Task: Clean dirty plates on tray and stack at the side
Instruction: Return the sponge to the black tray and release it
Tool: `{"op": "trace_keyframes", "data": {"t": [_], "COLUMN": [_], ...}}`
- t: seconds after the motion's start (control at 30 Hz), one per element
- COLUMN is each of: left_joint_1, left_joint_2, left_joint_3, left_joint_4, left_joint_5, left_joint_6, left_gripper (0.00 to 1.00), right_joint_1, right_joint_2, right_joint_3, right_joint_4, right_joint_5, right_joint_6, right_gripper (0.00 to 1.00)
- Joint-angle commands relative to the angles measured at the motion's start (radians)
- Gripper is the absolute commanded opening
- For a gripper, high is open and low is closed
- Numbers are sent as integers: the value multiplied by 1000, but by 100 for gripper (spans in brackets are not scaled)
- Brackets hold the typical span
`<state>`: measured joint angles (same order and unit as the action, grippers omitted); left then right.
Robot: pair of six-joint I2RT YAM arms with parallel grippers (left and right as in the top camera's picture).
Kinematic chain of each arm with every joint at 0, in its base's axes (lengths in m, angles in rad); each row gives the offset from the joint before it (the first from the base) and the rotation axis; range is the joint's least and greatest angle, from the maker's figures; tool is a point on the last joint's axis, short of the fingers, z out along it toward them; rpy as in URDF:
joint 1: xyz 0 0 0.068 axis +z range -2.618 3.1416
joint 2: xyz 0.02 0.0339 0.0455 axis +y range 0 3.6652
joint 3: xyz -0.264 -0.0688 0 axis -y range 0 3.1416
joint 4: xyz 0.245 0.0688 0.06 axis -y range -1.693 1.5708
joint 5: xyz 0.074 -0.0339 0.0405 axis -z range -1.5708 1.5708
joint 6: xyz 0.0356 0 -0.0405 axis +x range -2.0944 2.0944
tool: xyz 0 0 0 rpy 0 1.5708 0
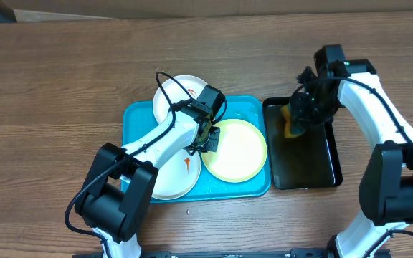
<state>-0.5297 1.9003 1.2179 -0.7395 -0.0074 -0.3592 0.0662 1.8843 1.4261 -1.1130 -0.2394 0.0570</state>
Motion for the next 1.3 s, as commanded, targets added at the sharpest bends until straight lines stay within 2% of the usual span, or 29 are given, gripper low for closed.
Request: {"op": "trace_keyframes", "data": {"t": [0.0, 0.2, 0.3, 0.4, 0.43, 0.63, 0.73, 0.8, 0.87, 1.0, 1.27], "left_joint_1": [0, 0, 0, 0, 0, 0, 0, 0, 0, 0, 37], "left_joint_2": [9, 9, 9, 9, 9, 9, 9, 9, 9, 9, 9], "left_joint_3": [-6, -6, -6, -6, -6, -6, -6, -6, -6, -6, 117], "left_joint_4": [0, 0, 0, 0, 0, -4, -4, -4, -4, -4, -113], "left_joint_5": [4, 4, 4, 4, 4, 4, 4, 4, 4, 4, 5], "left_joint_6": [15, 15, 15, 15, 15, 15, 14, 15, 15, 15, 16], "left_gripper": [9, 9, 13, 19, 20, 21, 20, 17, 13, 4, 4], "right_joint_1": [0, 1, 0, 0, 0, -42, -95, -160, -233, -306, -364], "right_joint_2": [-27, -27, -27, -27, -27, -27, -27, -27, -27, -27, -27], "right_joint_3": [-68, -168, -176, -170, -164, -39, 38, 78, 80, 79, 79], "right_joint_4": [50, 156, 163, 162, 161, 82, 47, 48, 59, 40, 61], "right_joint_5": [80, 135, 134, 128, 125, 126, 126, 126, 126, 126, 126], "right_joint_6": [30, 29, 29, 29, 29, 99, 137, 175, 200, 202, 202], "right_gripper": [4, 4, 23, 47, 51, 55, 65, 79, 100, 100, 100]}}
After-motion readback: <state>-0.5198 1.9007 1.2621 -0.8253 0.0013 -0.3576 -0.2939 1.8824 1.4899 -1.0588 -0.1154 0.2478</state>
